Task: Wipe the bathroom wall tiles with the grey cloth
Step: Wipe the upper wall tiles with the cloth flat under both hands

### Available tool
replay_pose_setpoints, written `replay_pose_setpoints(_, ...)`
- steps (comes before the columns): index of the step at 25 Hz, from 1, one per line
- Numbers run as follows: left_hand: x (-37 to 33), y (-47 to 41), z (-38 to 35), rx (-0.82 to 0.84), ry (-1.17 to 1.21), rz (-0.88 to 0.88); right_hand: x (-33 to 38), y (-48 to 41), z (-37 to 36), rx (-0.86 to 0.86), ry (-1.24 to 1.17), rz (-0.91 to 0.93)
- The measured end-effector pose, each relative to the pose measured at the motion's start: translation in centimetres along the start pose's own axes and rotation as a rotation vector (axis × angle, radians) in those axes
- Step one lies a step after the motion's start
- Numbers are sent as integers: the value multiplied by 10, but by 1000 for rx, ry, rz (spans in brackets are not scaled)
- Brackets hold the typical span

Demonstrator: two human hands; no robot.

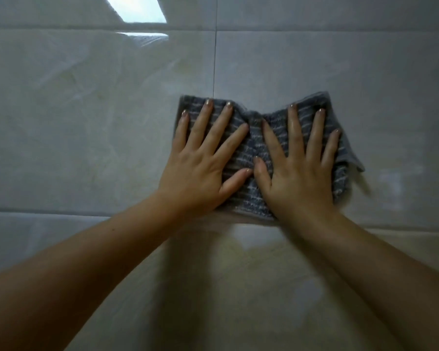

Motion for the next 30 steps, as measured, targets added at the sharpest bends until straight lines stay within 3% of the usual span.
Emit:
replay_pose_setpoints(4, -25, 42, -7, 14, -12, 4, 3, 39, -4, 24, 21, 85)
replay_pose_setpoints(8, -55, 26, -10, 20, 5, -1, -33, 44, -2, 18, 16, 79)
replay_pose_setpoints(26, -318, -119, -43, 21, 140, -79, -343, 85, 15, -5, 27, -232)
replay_pose_setpoints(30, -358, -131, -50, 53, 150, -128, -372, 105, 18, -13, 12, -291)
Point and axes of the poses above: each hand's wrist, its own y-axis away from the middle knuckle, its own z-axis out of the back of the hand, x = y × z, the point moved 7 cm from there along -y, towards the middle knuckle, and after that the axes turned 2 degrees about y, right-handed, at the moved point
